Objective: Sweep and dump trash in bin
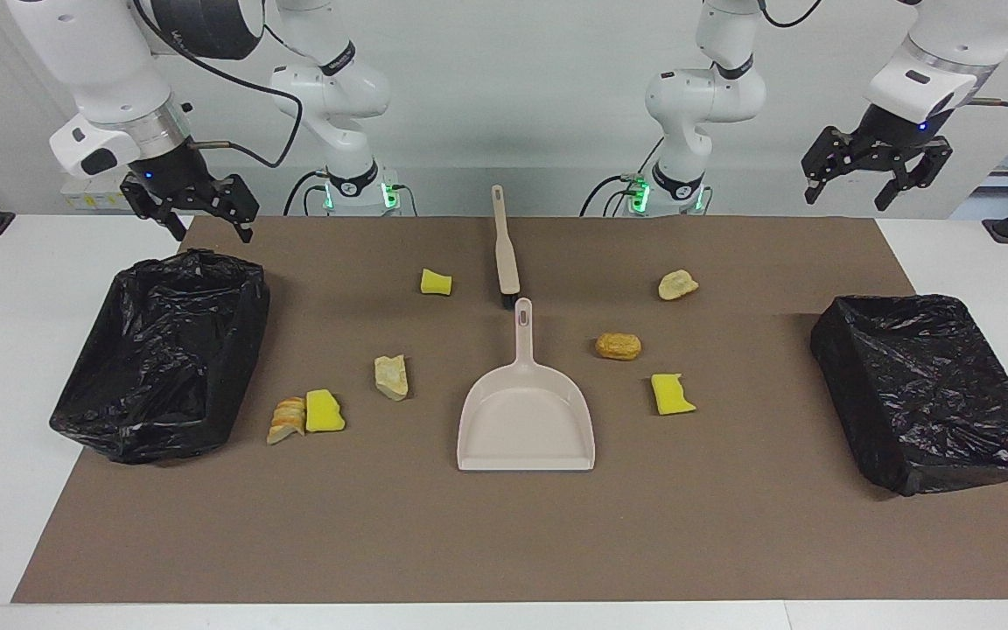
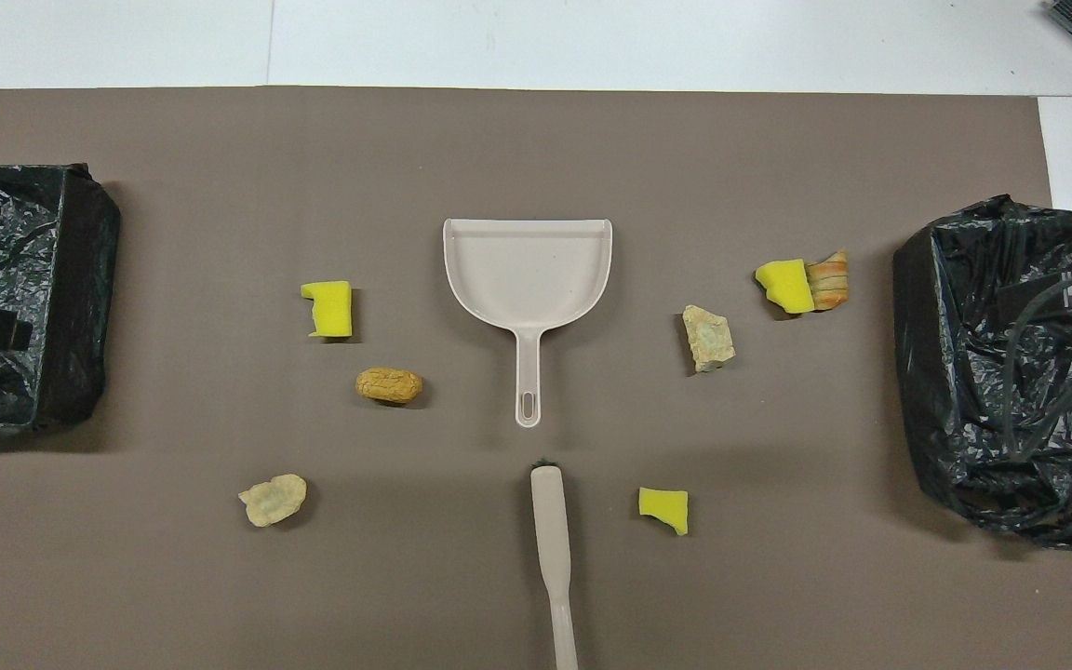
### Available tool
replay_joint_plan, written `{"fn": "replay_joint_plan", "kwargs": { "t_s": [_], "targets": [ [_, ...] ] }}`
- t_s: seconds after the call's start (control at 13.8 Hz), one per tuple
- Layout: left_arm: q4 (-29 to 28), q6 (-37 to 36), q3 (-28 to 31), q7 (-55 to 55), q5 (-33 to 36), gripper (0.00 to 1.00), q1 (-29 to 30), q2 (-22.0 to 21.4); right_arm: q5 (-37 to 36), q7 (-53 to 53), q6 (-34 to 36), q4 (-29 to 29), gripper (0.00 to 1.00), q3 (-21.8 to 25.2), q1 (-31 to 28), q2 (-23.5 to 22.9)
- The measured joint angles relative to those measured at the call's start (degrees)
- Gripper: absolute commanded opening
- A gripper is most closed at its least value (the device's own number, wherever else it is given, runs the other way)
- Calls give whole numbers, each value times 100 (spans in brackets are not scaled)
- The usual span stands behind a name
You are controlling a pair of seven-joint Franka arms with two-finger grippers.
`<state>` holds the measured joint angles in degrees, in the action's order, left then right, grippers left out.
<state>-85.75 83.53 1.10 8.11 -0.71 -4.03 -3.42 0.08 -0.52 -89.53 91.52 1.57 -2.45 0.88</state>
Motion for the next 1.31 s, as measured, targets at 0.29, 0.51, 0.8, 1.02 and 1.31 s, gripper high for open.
{"fn": "replay_joint_plan", "kwargs": {
  "t_s": [0.29,0.51,0.8,1.02,1.31],
  "targets": [
    [0,-13,-19,-6,0,100,0,-9,0,-249,-78,93,100,-172,12,23],
    [0,-93,-123,-14,0,100,-7,-23,2,-133,-292,253,100,-548,32,-78],
    [-1,-231,-459,-25,-5,100,-18,-47,3,642,-650,296,100,-1153,92,-562],
    [-101,-238,-947,-271,-102,100,-28,-69,8,1610,-998,287,100,-1265,618,-939],
    [-802,-147,-1485,-560,-392,100,-43,-311,24,2636,-1348,191,100,-1298,1293,-1380]
  ]
}}
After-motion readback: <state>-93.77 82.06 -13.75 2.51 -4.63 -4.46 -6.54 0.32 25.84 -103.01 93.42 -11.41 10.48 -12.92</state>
